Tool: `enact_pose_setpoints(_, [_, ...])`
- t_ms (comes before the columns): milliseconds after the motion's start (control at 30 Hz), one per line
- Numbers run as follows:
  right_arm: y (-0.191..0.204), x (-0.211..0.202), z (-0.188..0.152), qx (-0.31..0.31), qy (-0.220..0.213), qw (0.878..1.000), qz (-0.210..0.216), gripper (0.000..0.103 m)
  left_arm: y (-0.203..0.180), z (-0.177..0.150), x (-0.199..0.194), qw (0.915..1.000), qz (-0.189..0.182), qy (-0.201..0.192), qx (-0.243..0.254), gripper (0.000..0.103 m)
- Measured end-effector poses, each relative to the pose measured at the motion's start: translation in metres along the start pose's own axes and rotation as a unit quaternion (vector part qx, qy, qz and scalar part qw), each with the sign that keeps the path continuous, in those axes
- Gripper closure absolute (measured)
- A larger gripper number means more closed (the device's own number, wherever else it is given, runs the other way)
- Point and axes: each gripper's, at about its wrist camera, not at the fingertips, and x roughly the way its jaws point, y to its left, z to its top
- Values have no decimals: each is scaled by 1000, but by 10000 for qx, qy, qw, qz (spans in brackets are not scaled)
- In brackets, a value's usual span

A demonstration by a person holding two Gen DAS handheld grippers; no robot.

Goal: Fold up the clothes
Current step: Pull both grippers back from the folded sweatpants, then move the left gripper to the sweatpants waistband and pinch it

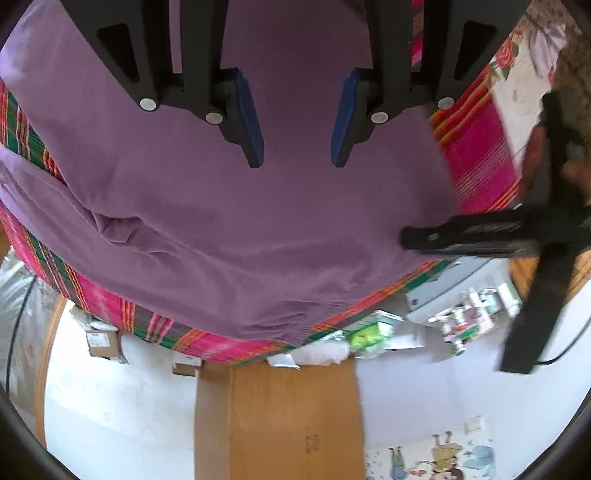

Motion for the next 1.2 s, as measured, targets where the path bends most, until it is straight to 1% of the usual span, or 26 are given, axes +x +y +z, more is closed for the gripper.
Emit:
enact_pose_setpoints(67, [2, 9, 3, 43, 120, 9999, 102, 62, 0, 1, 0, 10000, -15, 29, 18, 74])
enact_pose_setpoints(133, [12, 11, 3, -141, 101, 9998, 139, 60, 0, 3, 2, 9999, 7, 62, 93, 74])
enact_pose_setpoints(267, [29, 14, 4, -440, 73, 9987, 246, 60, -4, 6, 2, 9997, 88, 65, 222, 74])
enact_pose_setpoints(367, [29, 17, 8, -342, 103, 9984, 434, 60, -3, 8, 3, 9996, 79, 100, 238, 74])
enact_pose_setpoints(600, [31, 18, 12, -391, 113, 9976, 556, 60, -1, 15, 0, 9993, 214, 38, 312, 74])
enact_pose_setpoints(867, [38, 23, 18, -496, 133, 9956, 788, 60, -1, 21, 4, 9986, 345, 62, 397, 74])
enact_pose_setpoints(933, [43, 25, 19, -528, 144, 9944, 909, 60, 1, 26, 4, 9987, 347, 59, 381, 74])
enact_pose_setpoints(1033, [47, 27, 22, -577, 133, 9929, 1036, 60, 7, 35, 7, 9992, 225, 107, 321, 74])
enact_pose_setpoints(1200, [42, 22, 36, -510, -60, 9932, 1040, 60, 24, 66, 17, 9984, -495, 250, 56, 74])
